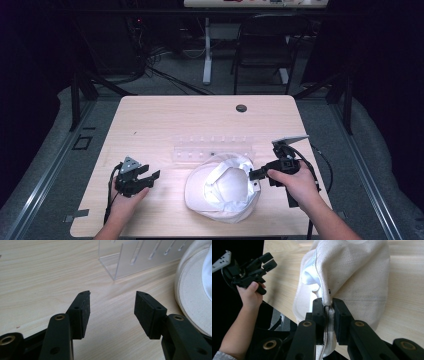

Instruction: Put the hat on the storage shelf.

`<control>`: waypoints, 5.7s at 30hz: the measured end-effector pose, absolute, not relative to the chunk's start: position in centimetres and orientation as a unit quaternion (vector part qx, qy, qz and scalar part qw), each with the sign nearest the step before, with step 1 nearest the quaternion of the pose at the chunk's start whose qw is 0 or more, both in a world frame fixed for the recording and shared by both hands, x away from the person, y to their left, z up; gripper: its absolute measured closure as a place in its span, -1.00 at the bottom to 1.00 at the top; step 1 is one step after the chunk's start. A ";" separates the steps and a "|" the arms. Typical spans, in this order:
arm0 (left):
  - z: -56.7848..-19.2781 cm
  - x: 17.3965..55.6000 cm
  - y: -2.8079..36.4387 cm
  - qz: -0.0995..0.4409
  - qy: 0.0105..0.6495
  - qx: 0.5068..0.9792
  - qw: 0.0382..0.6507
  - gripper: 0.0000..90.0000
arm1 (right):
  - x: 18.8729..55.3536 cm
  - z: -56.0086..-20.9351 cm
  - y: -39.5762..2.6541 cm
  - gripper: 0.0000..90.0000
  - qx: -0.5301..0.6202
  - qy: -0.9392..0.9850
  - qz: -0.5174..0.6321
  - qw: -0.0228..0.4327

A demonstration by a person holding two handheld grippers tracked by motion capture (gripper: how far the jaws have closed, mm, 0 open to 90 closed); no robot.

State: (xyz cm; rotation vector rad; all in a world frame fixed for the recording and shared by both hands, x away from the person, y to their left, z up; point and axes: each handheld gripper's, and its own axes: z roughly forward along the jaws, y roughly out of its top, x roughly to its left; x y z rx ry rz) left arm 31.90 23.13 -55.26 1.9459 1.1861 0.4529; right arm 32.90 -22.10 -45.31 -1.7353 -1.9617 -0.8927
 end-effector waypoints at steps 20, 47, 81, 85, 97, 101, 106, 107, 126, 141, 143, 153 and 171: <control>-55.3 31.9 22.9 0.180 0.461 0.775 0.393 0.06 | 33.9 -40.5 -21.1 0.81 -0.622 -0.693 -0.331 0.153; -55.4 31.8 22.5 0.181 0.461 0.774 0.394 0.06 | 33.9 -35.6 -21.4 0.81 -0.616 -0.690 -0.348 0.151; -55.4 31.7 22.2 0.180 0.457 0.776 0.396 0.05 | 34.8 -30.8 -23.4 0.81 -0.615 -0.658 -0.410 0.140; -55.5 31.7 22.1 0.179 0.457 0.776 0.396 0.05 | 35.1 -29.9 -23.3 0.81 -0.613 -0.655 -0.420 0.138; -55.5 31.6 21.8 0.179 0.453 0.778 0.396 0.05 | 36.4 -28.6 -22.8 0.81 -0.612 -0.640 -0.444 0.135; -55.5 31.6 21.7 0.177 0.449 0.782 0.394 0.04 | 36.9 -28.4 -22.4 0.81 -0.616 -0.638 -0.443 0.133; -55.2 31.4 21.4 0.178 0.438 0.785 0.400 0.04 | 37.5 -28.2 -21.7 0.81 -0.621 -0.639 -0.436 0.125; -55.1 31.2 21.3 0.180 0.435 0.785 0.403 0.04 | 37.7 -28.2 -21.5 0.81 -0.623 -0.636 -0.438 0.123; -51.1 31.2 14.6 0.182 0.356 0.790 0.464 0.02 | 40.5 -27.5 -19.8 0.81 -0.628 -0.616 -0.458 0.127; -47.1 32.0 6.6 0.193 0.290 0.804 0.483 0.05 | 42.2 -27.4 -18.8 0.81 -0.636 -0.605 -0.463 0.122; -46.8 32.0 5.6 0.195 0.284 0.807 0.480 0.04 | 42.3 -27.3 -18.8 0.81 -0.638 -0.603 -0.464 0.120; -47.1 33.1 2.2 0.222 0.288 0.817 0.449 0.06 | 42.6 -27.1 -18.2 0.81 -0.638 -0.601 -0.467 0.118; -46.9 34.6 4.1 0.239 0.295 0.814 0.441 0.71 | 42.6 -26.9 -17.3 0.81 -0.637 -0.606 -0.464 0.114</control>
